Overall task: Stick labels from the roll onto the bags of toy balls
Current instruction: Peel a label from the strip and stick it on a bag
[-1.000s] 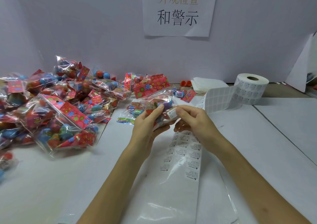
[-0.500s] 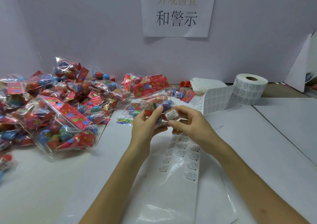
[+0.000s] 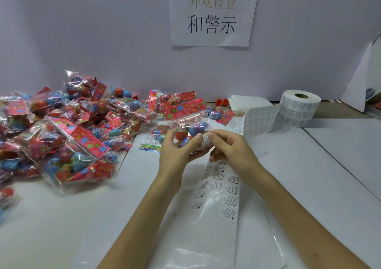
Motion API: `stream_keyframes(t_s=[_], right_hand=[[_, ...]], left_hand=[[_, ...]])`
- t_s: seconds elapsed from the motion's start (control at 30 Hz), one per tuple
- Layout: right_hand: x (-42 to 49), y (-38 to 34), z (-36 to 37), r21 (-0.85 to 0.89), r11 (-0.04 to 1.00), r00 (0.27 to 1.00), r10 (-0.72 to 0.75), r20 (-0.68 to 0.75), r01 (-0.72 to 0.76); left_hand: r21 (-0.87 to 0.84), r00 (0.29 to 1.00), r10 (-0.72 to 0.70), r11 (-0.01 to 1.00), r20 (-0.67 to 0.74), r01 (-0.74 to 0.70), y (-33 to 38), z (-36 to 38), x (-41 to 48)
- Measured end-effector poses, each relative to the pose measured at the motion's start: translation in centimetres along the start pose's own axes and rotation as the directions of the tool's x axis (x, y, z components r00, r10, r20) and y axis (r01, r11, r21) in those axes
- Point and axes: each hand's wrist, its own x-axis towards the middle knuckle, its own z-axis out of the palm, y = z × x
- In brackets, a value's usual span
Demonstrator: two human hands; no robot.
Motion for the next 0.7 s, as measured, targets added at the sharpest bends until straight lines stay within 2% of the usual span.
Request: stream_keyframes(t_s=[0.2, 0.37, 0.53, 0.6, 0.7], right_hand=[[-0.06, -0.33, -0.01, 0.057, 0.996, 0.998, 0.064, 0.024, -0.065], [-0.09, -0.16, -0.05, -0.003, 1.0, 1.0, 0.016, -0.026, -0.016], [-0.06, -0.24, -0.2, 0.043, 0.998, 0.999, 0.039, 0.004, -0.039], [-0.01, -0.25, -0.28, 0.074, 0.995, 0.998, 0.064, -0.014, -0.062], [-0.09, -0.34, -0.16, 0.065, 0.994, 0.996, 0.086, -0.035, -0.084]], left_hand=[[0.075, 1.0, -0.007, 0.997, -0.021, 0.008, -0.04, -0.09, 0.23], [0.151, 1.0, 0.008, 0.988, -0.016, -0.006, -0.03, 0.01, 0.11], [0.112, 0.997, -0.02, 0.993, -0.069, 0.027, -0.08, -0.3, 0.25], [0.073, 0.998, -0.04, 0.996, -0.055, 0.044, -0.08, -0.25, 0.22], [0.112, 0.999, -0.006, 0.994, -0.034, 0.009, -0.13, -0.02, 0.2]])
